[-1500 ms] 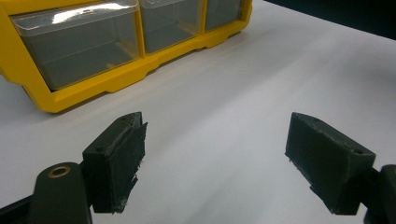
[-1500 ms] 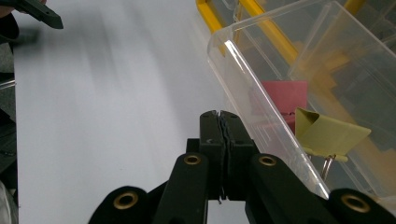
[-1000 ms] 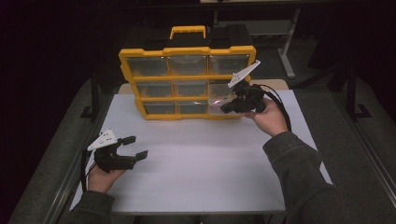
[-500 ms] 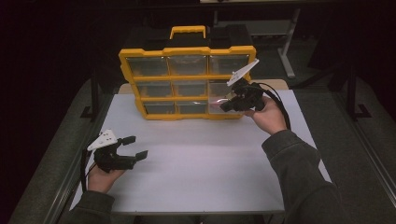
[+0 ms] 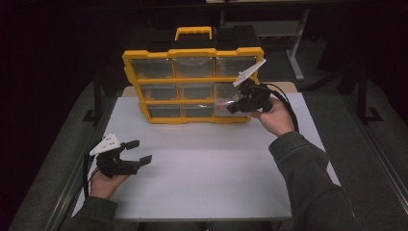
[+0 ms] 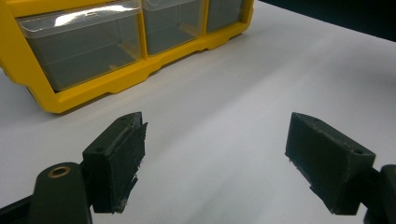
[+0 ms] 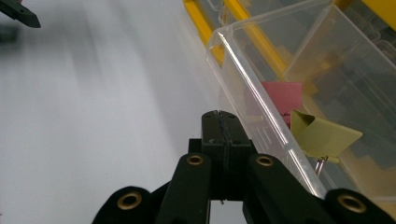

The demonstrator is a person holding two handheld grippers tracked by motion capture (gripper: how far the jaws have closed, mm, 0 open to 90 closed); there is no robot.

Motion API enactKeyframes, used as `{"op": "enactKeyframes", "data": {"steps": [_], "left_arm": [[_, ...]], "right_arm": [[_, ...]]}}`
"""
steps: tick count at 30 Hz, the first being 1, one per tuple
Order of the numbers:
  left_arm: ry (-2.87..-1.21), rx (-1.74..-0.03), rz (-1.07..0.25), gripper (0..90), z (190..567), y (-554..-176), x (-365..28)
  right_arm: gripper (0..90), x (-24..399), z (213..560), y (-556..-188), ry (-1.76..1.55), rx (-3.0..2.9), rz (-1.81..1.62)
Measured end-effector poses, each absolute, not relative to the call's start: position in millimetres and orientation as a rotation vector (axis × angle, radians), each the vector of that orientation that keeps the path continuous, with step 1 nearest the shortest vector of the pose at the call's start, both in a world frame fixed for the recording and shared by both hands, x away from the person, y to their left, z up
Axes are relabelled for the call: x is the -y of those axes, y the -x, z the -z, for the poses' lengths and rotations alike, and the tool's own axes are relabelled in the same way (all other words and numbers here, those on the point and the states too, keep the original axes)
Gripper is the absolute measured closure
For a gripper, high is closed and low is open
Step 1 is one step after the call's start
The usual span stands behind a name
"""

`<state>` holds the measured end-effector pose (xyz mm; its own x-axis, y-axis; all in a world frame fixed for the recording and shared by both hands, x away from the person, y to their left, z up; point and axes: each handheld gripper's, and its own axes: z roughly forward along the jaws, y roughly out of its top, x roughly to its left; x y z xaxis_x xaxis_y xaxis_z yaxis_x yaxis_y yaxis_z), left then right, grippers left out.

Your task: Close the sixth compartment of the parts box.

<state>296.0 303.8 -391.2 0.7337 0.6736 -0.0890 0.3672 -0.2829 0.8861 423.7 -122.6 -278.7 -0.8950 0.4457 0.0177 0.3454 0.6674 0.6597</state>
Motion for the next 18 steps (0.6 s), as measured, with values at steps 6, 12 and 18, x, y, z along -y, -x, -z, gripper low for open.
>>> {"op": "enactKeyframes", "data": {"steps": [6, 12, 18], "left_arm": [[-1.9, -0.803, -0.371, 19.9, 391.2, -296.0, -303.9], [-1.892, -0.809, -0.37, 19.8, 391.0, -295.9, -304.2], [-1.895, -0.809, -0.372, 19.8, 390.8, -295.8, -304.7]], "right_arm": [[88.6, 123.0, 278.3, -427.0, -0.659, -2.723, -1.036], [88.6, 122.3, 277.8, -430.2, -0.664, -2.726, -1.026], [88.6, 122.0, 278.3, -434.1, -0.658, -2.722, -1.023]]}}
